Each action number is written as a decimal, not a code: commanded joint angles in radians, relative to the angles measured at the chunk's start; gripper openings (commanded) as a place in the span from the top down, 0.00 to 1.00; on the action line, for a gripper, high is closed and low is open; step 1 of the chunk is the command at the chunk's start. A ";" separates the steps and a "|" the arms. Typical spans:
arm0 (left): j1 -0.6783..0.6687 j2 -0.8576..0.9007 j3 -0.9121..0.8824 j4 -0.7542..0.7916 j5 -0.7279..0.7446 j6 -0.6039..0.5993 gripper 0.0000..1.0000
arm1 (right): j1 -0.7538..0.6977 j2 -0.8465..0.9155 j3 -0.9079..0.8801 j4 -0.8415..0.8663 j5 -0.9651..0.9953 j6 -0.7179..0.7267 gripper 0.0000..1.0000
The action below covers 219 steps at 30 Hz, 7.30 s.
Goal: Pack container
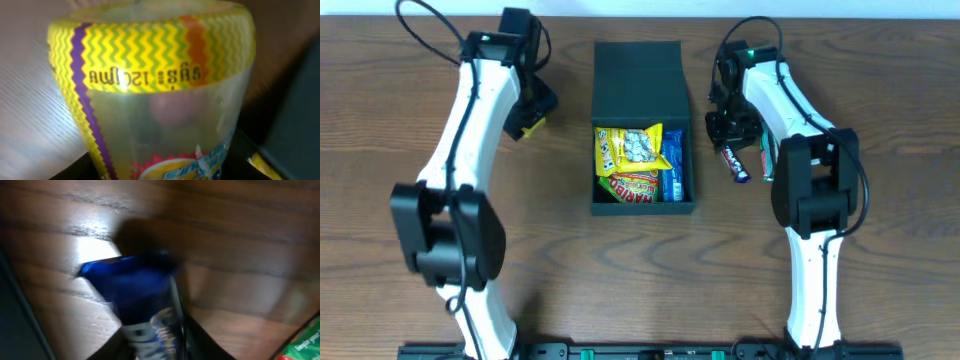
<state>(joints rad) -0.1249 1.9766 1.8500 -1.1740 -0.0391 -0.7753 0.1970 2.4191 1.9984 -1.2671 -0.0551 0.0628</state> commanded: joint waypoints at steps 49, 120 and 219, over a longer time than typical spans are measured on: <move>-0.475 0.100 0.016 0.004 0.246 -0.891 0.05 | -0.183 0.006 0.798 -0.272 -0.110 0.037 0.99; 0.196 -0.198 0.016 0.150 0.189 0.024 0.05 | 0.234 -0.438 -0.267 0.148 -0.084 0.408 0.01; 0.261 -0.172 0.016 0.195 0.111 0.451 0.05 | 0.233 -0.270 0.076 0.343 -0.129 -0.599 0.35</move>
<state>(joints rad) 0.1364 1.7859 1.8549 -0.9829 0.0719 -0.3141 0.4519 2.1433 2.0689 -0.9142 -0.1585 -0.7597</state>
